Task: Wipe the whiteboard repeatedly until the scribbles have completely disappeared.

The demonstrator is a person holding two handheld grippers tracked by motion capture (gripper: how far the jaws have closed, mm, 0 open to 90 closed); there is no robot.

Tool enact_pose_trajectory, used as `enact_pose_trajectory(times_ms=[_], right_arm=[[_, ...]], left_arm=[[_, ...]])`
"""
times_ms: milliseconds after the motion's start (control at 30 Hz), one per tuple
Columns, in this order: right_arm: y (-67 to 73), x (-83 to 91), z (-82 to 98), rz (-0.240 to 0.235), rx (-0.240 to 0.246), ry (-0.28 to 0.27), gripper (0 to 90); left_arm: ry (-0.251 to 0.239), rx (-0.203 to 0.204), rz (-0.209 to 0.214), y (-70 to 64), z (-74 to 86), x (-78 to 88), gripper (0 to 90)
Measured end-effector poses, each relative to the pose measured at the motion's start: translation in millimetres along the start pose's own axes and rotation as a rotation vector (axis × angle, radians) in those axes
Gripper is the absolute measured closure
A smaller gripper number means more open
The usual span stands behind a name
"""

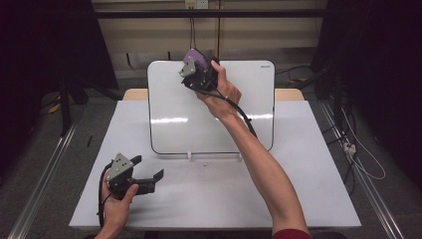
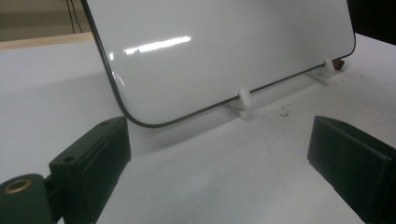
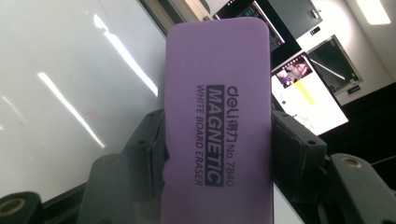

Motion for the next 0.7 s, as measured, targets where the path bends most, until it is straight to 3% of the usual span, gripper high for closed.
enact_pose_trajectory(times_ms=[100, 367, 567, 700], right_arm=[[12.3, 0.1, -9.2, -0.013, 0.007, -0.016, 41.3], [57.0, 6.6, -30.6, -0.059, 0.128, -0.058, 41.3], [74.0, 13.9, -35.8, -0.098, 0.147, -0.082, 41.3], [72.4, 14.8, -34.0, -0.104, 0.136, -0.081, 41.3]], left_arm=[[0.005, -0.006, -0.002, 1.0, 0.1, 0.6, 5.9], [0.002, -0.008, -0.002, 0.2, 0.1, 1.4, 5.9], [0.004, -0.006, 0.0, -0.1, 0.4, -0.3, 5.9], [0.007, -0.015, -0.002, -0.1, 0.3, 0.6, 5.9]])
Point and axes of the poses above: each handheld gripper's, and its own axes: x roughly backward along the jaws, z roughly out of its underside, y roughly to its left, the point moved 6 cm from there along -x, roughly forward along the jaws, and after that the axes turned 10 degrees about x, right-handed, at the moved point
